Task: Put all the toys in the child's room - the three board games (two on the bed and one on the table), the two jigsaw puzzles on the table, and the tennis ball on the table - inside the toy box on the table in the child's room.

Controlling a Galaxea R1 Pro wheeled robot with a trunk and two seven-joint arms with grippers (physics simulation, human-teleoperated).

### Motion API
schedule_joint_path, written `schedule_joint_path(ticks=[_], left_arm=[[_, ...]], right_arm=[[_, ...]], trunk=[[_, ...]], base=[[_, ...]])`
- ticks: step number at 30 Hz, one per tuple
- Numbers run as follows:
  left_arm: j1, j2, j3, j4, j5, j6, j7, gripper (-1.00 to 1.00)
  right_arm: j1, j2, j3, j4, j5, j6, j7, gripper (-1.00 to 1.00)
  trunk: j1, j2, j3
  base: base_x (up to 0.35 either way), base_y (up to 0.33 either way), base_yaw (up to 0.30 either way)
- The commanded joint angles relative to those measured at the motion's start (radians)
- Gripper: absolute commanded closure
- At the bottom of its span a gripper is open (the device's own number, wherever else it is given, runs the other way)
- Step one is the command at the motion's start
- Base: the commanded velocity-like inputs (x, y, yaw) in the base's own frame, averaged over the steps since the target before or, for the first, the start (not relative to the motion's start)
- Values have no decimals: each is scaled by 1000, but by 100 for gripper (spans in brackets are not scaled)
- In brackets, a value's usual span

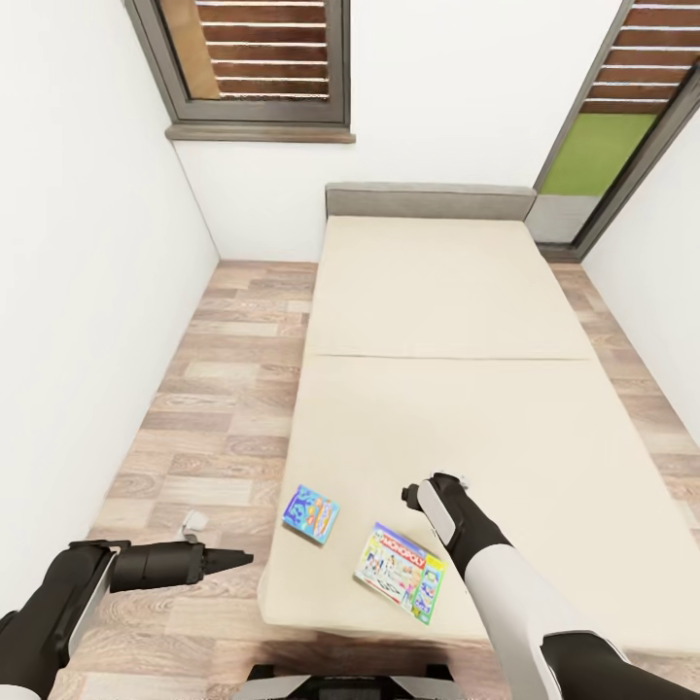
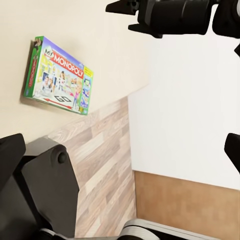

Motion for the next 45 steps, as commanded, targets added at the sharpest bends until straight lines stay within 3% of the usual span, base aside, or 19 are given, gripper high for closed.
schedule_joint_path(ticks=[1, 45], left_arm=[[-1, 0, 1, 0, 0, 10, -4, -100], [-1, 0, 1, 0, 0, 8, -4, -100]], right_arm=[[0, 0, 0, -2, -8, 3, -8, -100], [0, 1, 1, -2, -12, 3, -8, -100]], trunk=[[0, -2, -3], [0, -2, -76]], base=[[0, 186, 0], [0, 38, 0]])
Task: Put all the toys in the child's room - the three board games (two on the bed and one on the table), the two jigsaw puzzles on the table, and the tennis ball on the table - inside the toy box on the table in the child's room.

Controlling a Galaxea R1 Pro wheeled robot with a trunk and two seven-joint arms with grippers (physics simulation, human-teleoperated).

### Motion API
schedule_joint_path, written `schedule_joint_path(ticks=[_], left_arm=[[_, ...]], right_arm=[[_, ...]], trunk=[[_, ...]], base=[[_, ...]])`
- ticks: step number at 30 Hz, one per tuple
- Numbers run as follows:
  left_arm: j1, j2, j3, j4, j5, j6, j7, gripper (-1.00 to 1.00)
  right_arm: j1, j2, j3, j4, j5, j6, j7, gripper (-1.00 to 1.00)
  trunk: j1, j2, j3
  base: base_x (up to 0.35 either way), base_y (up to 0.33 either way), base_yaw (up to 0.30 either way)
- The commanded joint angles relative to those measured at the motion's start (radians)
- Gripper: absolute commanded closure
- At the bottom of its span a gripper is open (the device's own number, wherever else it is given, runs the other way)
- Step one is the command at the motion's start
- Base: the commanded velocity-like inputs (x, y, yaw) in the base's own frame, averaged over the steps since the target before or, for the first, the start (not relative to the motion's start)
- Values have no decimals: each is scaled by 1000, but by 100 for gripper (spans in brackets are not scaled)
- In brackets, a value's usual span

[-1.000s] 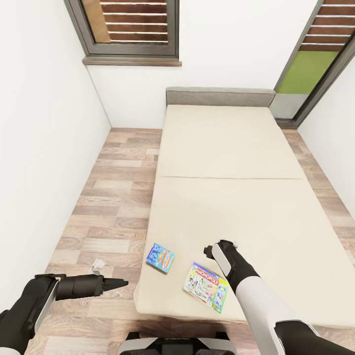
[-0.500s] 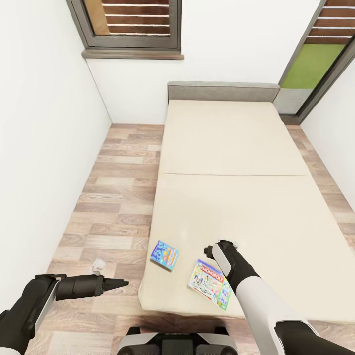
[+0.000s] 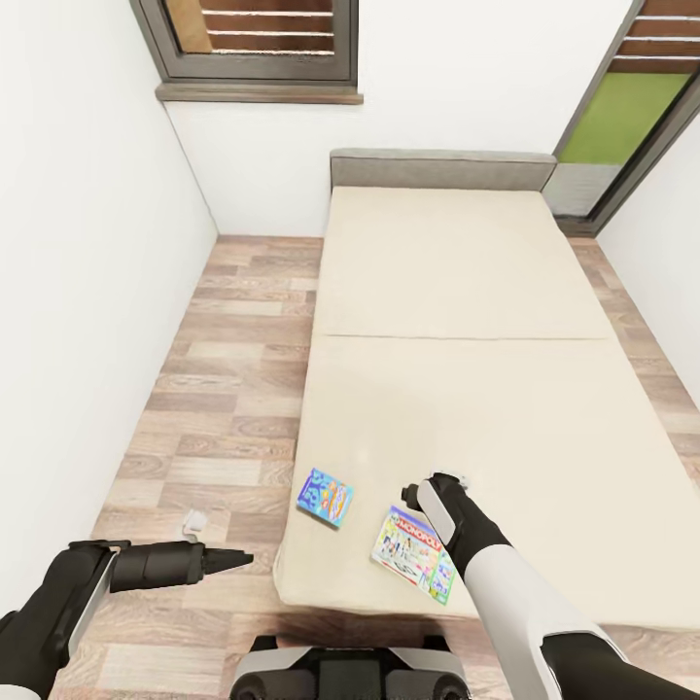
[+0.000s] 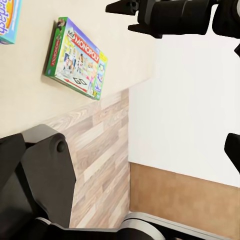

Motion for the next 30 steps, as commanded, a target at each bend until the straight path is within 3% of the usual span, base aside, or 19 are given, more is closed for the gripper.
schedule_joint_path(ticks=[1, 30], left_arm=[[0, 0, 0, 0, 0, 10, -4, -100], [0, 4, 2, 0, 1, 10, -6, -100]], right_arm=[[0, 0, 0, -2, -8, 3, -7, -100], [-2, 8, 1, -4, -11, 7, -6, -100]], trunk=[[0, -2, -3], [0, -2, -51]], base=[[0, 0, 0], [0, 0, 0]])
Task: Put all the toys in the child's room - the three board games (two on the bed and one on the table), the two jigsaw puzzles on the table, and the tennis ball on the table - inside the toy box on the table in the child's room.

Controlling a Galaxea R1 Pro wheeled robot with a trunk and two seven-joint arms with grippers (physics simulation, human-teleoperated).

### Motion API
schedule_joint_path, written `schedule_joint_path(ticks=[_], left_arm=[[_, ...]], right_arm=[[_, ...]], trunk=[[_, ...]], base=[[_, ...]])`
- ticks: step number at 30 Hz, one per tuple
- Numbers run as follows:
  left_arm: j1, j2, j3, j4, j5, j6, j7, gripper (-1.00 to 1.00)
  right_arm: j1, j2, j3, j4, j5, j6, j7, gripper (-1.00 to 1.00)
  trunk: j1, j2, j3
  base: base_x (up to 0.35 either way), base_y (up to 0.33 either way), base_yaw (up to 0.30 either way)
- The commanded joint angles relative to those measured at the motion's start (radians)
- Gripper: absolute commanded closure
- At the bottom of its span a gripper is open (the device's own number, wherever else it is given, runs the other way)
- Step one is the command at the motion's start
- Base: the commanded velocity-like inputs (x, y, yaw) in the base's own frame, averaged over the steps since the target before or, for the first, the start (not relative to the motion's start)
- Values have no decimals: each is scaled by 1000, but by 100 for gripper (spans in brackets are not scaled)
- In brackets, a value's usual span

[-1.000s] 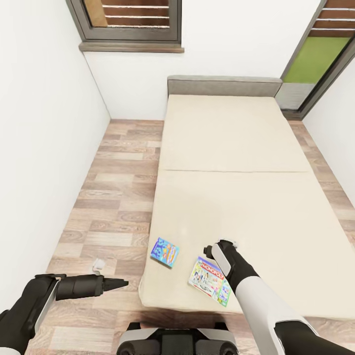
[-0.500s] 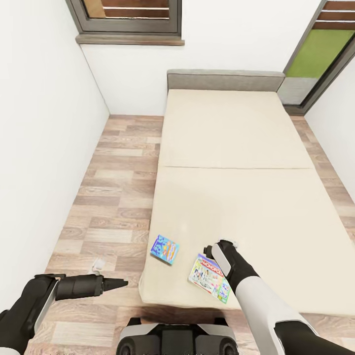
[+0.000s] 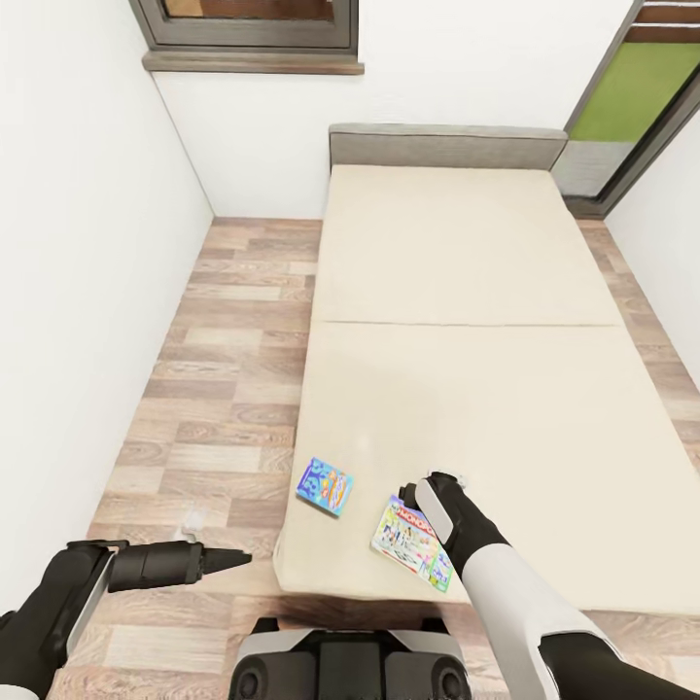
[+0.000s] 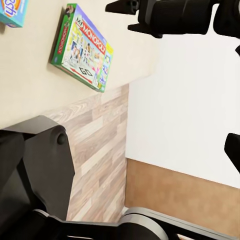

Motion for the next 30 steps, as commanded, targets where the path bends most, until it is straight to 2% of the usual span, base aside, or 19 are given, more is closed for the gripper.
schedule_joint_path(ticks=[1, 5, 14, 30], left_arm=[[0, 0, 0, 0, 0, 11, -4, -100], [0, 2, 0, 0, 0, 11, -5, -100], [0, 3, 0, 0, 0, 11, -5, -100], [0, 9, 2, 0, -1, 11, -5, -100]], right_arm=[[-2, 0, 0, -3, -8, 5, -7, -100], [-18, 0, 0, -7, -9, 14, -7, -100], [-105, 0, 0, -5, -12, 56, -9, -100], [-143, 0, 0, -3, -12, 52, -9, -100]], trunk=[[0, -2, -3], [0, -2, -10], [0, -2, -24], [0, -2, -51]], base=[[0, 0, 0], [0, 0, 0], [0, 0, 0], [0, 0, 0]])
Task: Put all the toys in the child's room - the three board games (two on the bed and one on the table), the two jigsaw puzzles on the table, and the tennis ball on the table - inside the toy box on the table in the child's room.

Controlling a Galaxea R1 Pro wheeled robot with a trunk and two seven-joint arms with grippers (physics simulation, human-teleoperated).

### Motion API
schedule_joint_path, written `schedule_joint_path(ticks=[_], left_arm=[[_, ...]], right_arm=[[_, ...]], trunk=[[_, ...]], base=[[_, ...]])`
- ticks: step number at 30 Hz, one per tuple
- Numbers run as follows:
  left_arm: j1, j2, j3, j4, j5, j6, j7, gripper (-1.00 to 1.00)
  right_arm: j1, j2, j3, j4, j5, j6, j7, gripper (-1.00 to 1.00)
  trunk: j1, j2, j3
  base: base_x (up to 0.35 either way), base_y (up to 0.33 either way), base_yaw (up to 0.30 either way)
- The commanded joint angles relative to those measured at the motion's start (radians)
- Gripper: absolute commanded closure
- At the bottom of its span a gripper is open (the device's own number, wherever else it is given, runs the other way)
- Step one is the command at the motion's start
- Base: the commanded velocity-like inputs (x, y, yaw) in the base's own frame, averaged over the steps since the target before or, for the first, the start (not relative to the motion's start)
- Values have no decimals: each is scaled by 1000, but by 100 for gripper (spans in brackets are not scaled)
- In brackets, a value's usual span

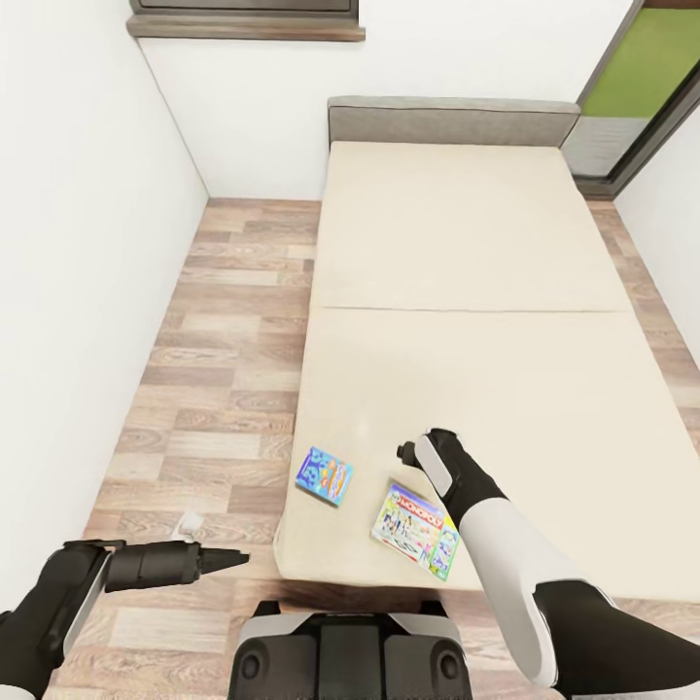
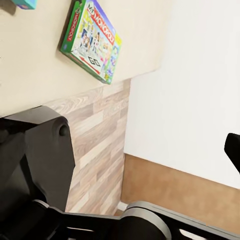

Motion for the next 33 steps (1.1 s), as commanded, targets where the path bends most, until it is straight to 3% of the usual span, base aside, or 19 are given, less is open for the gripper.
schedule_joint_path(ticks=[1, 4, 7, 9, 11, 18, 33], left_arm=[[0, 3, 0, 0, 0, 11, -4, -100], [0, 24, 1, 0, 0, 11, -4, -100], [0, 66, 2, 2, 2, 9, -5, -100], [0, 95, 21, 4, 6, 4, -8, -100], [0, 105, 57, 5, 6, -2, -11, -100], [0, 108, 96, 5, 3, -4, -14, -100], [0, 106, 100, 5, 2, -5, -12, -100]], right_arm=[[0, 0, 0, -1, -9, 2, -8, -100], [0, 0, 0, -1, -8, 0, -8, -100], [0, 0, 0, -1, -8, -1, -8, -100], [0, 0, 0, -1, -7, -2, -8, -100], [0, 0, 0, -1, -6, -2, -8, -100], [0, 0, 0, -1, -6, -4, -8, -100], [1, 0, 0, -1, -5, -7, -8, -100]], trunk=[[0, -2, -3], [0, -2, -8], [0, -2, -13], [0, -2, -16], [0, -2, -19], [0, -2, -31], [0, -2, -56]], base=[[0, 0, 0], [0, 0, 0], [0, 0, 0], [0, 0, 0], [0, 0, 0], [0, 0, 0], [0, 0, 0]])
